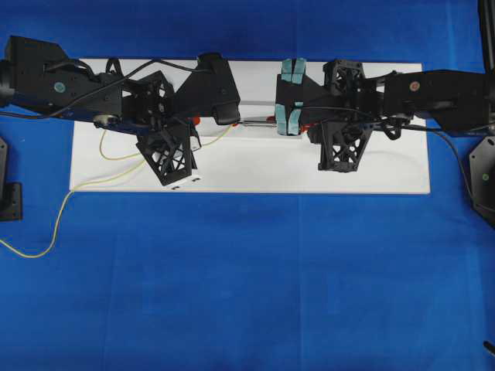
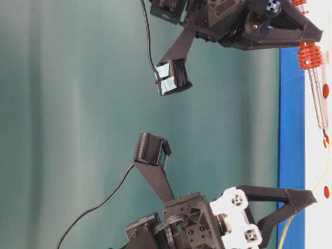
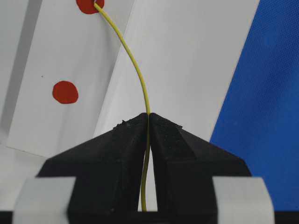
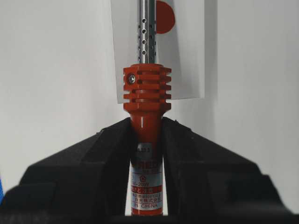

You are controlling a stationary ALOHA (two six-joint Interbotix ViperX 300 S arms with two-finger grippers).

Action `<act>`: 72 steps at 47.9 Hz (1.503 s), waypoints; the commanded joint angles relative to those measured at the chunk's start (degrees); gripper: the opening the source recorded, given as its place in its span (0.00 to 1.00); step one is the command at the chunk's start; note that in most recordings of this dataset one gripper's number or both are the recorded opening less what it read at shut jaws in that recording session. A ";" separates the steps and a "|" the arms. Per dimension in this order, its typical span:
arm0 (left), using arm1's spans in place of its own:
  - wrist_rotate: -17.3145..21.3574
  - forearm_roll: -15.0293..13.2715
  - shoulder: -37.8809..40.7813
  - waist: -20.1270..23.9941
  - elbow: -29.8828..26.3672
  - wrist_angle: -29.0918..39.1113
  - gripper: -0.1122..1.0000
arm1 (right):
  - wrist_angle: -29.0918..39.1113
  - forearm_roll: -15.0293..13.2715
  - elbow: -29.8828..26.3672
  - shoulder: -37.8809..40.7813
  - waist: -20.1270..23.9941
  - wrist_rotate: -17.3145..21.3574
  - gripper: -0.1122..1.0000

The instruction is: Touch the tip of the soldering iron to the tip of the solder at the mark.

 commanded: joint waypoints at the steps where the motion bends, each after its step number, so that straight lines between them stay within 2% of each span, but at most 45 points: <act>1: 0.00 0.00 -0.88 0.18 -1.32 -0.09 0.12 | -0.44 0.00 -1.41 -0.62 0.18 -0.09 0.16; 34: 0.00 0.00 -1.76 0.44 -0.97 0.00 0.12 | -0.44 0.00 -1.41 -0.62 0.18 -0.09 0.16; 43: -0.09 0.00 -5.89 0.44 0.35 1.49 0.12 | -0.70 0.00 -1.49 -0.62 0.18 -0.09 0.16; 59: -0.35 0.00 -17.14 0.44 7.56 1.49 0.12 | -0.88 0.00 -1.49 -0.62 0.09 -0.09 0.16; 72: -0.35 0.00 -18.54 0.44 9.32 0.62 0.12 | -0.88 -0.18 -1.67 -0.97 0.09 -0.09 0.16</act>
